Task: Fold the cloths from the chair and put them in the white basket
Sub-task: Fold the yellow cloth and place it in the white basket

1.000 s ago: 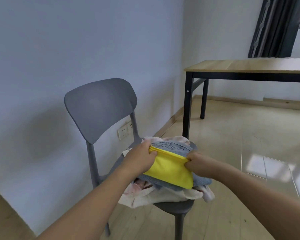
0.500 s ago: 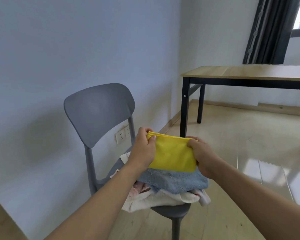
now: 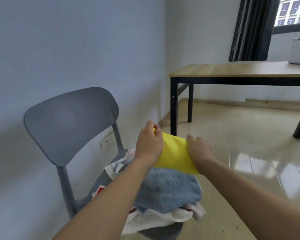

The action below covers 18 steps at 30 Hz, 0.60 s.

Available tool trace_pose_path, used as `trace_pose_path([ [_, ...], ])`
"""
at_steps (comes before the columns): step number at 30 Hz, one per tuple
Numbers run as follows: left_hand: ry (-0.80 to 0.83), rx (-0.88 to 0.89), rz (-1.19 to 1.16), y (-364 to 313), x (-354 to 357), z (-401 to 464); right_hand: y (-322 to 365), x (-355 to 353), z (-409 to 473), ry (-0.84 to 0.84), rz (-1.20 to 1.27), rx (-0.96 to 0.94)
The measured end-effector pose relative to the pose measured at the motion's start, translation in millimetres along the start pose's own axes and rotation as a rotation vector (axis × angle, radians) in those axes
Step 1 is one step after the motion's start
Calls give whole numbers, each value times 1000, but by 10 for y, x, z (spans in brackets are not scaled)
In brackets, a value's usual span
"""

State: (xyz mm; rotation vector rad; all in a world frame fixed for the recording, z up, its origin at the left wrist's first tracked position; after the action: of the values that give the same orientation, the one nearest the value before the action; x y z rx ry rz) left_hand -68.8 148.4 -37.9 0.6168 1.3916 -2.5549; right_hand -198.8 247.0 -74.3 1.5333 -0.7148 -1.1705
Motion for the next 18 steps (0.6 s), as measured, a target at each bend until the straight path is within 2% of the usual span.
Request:
trace_pose_path([
  [5, 74, -62, 67, 164, 863, 494, -45, 83, 895, -155, -97, -139],
  [9, 144, -168, 50, -199, 1212, 912, 297, -170, 1396, -197, -142, -131],
  [14, 202, -168, -63, -1461, 1151, 1593, 1469, -942, 1779, -256, -139, -110],
  [18, 429, -213, -171, -2804, 907, 2206, 2870, -1854, 2024, -284, -143, -138],
])
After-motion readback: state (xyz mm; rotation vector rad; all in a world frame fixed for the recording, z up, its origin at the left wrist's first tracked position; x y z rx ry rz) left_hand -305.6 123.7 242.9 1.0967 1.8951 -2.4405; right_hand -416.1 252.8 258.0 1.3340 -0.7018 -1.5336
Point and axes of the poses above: each hand's wrist, its own z-axis towards the middle knuckle, its own x-axis out of the palm, y = z × x, the point moved 4 cm from there along z, towards the middle knuckle, and after that the axes turned 11 degrees about -y, right-handed, at the moved point
